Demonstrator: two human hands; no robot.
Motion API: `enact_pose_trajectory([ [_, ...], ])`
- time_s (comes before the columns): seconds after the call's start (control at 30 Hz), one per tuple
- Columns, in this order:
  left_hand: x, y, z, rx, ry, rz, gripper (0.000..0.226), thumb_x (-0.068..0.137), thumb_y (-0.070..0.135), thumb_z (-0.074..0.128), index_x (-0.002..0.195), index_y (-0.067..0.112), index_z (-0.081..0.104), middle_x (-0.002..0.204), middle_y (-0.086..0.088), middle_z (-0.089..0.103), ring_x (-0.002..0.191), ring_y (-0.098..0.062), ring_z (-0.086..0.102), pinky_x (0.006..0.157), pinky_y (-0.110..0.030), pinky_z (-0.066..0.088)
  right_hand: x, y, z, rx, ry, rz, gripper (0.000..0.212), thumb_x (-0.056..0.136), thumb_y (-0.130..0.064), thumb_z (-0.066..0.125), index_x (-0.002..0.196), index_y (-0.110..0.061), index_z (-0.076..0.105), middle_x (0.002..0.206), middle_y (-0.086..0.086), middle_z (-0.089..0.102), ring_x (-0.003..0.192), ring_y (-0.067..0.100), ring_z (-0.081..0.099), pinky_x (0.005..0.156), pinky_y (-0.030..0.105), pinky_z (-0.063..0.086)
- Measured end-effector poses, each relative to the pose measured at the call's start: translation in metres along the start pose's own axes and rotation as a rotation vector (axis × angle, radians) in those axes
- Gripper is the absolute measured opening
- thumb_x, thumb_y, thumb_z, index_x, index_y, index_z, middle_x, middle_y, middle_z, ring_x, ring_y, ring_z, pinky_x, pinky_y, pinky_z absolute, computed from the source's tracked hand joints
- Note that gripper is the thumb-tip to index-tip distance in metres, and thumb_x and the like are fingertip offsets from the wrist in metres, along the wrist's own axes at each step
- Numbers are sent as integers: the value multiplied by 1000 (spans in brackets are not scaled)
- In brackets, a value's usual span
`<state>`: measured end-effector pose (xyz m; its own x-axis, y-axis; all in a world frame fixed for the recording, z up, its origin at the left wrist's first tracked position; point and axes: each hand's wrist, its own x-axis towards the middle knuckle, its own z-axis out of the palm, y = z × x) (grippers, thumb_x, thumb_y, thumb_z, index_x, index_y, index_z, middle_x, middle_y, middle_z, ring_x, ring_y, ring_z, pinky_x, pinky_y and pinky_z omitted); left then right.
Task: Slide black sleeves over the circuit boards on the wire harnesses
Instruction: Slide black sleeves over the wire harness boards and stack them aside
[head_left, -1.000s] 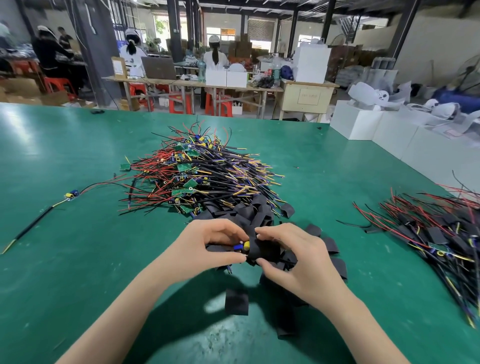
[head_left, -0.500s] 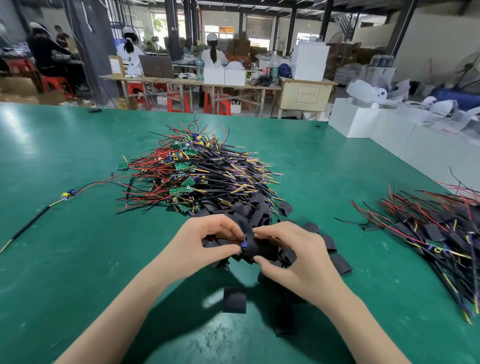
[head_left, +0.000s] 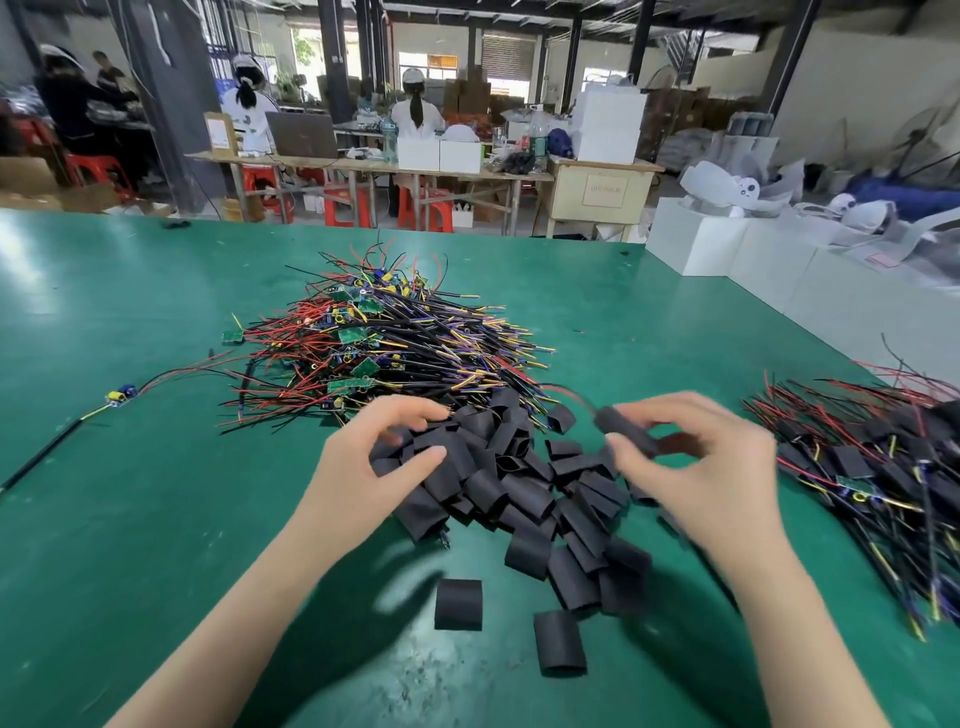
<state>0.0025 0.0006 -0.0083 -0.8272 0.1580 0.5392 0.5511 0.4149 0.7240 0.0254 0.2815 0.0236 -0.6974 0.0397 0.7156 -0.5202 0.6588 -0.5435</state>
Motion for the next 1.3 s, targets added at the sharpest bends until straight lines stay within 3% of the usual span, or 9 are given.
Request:
enact_pose_trajectory([
  [0.1,-2,-1,4,-1,-212,-8,19,84,11,74,98,23,69,95,8,70,89,-15,65,77,-27,49,2,34,-20,-268,43,137,21,66,-5,79,79,-20,74,75,-8,68,71,7,61,71,7,43],
  [0.2,-8,-2,11,65,-294,18,19,83,12,76,97,22,71,90,14,68,88,-9,63,79,-21,48,-4,64,-27,-478,-121,382,12,67,-9,78,76,-13,73,75,6,70,75,27,65,73,31,51],
  [0.33,-9,-6,11,181,-265,28,19,82,10,76,98,20,71,94,11,68,93,-8,60,88,-33,48,-12,79,-23,-593,-302,635,12,68,-20,75,80,-17,72,85,8,72,85,29,65,76,35,53],
  [0.47,-6,-14,7,248,-148,-18,23,83,8,73,100,22,70,99,13,64,99,-12,57,90,-29,44,-8,76,-30,-501,-193,572,19,65,-30,84,74,-19,71,77,-1,71,76,21,65,68,28,46],
  [0.6,-2,-31,2,456,-22,-68,34,85,4,68,117,13,64,115,0,60,109,-21,50,91,-26,34,-9,65,-33,-486,-542,654,32,53,-45,88,67,-26,66,64,-11,67,52,8,63,64,28,54],
  [0.77,-2,-55,-2,568,-106,-221,40,91,11,62,131,16,56,123,-6,56,114,-26,46,91,-29,34,-10,55,-12,-393,-602,640,23,58,-25,87,71,-16,70,65,-1,69,44,13,65,61,35,59],
  [0.93,1,-66,-5,543,-63,-239,32,92,16,62,124,16,62,115,-4,59,112,-23,48,86,-24,32,-16,45,10,-239,-642,613,23,61,-19,87,75,-12,70,66,2,68,44,15,65,54,37,59],
  [1.2,12,-72,-9,547,108,-176,33,86,2,66,118,5,60,119,-12,57,113,-29,45,89,-22,26,-16,40,14,-185,-663,596,26,59,-12,88,77,-12,68,69,1,64,36,10,55,43,30,54],
  [1.3,25,-68,-10,629,96,-91,40,83,-1,67,121,4,58,120,-13,57,112,-31,47,95,-29,32,-15,39,11,-193,-643,601,29,56,-16,90,76,-12,69,66,0,61,38,9,52,39,27,51],
])
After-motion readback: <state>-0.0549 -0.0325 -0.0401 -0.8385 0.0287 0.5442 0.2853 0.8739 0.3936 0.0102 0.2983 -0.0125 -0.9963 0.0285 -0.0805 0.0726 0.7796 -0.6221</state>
